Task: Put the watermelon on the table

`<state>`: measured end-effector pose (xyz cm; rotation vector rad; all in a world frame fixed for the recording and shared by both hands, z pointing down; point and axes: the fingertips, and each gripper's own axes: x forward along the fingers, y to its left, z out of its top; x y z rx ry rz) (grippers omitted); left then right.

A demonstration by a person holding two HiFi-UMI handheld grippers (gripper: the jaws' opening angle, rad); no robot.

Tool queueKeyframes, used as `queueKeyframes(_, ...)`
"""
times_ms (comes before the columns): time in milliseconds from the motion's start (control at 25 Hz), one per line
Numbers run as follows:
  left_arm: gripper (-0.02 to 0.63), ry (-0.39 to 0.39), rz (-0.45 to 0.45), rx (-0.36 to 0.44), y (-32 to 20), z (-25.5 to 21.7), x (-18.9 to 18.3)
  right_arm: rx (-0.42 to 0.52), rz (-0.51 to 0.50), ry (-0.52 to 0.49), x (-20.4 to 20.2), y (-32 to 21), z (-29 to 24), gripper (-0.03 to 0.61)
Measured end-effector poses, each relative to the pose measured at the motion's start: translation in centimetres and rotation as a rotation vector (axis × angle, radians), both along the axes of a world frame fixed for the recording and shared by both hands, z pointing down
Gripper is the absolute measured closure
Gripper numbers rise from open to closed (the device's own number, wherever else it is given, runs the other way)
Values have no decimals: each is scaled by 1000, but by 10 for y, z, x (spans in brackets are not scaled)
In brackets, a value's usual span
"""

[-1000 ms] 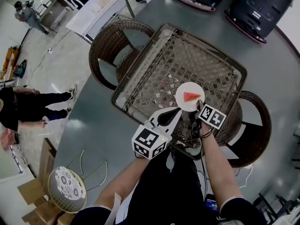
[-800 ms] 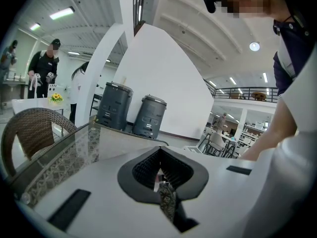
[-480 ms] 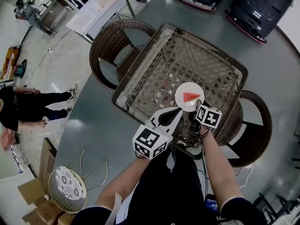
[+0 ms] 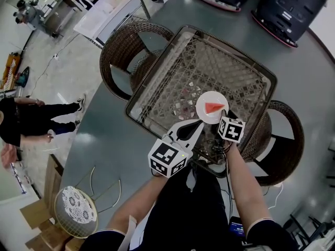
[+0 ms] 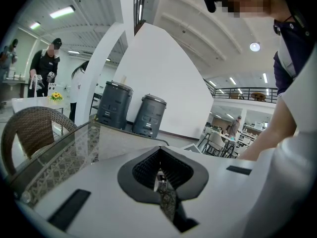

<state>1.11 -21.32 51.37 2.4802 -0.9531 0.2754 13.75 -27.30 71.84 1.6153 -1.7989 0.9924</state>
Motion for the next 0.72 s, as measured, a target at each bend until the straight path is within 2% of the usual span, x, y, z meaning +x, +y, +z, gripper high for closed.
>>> queueKeyframes(160,611,3,5,5,-2,0,1,60,5,17,7,-3,-19,485)
queueKeyframes(320,611,7,23,18,-5,-5,8,166,-36,-52,1,-5,-62,489)
queueKeyframes(480,611,17,47,37,-6,-14,21,274,-79,-86,3,-5,-110,573)
queueKeyframes(720,610,18,65,46,-2,-20,33,395,-108,-137,4,1,-166,575)
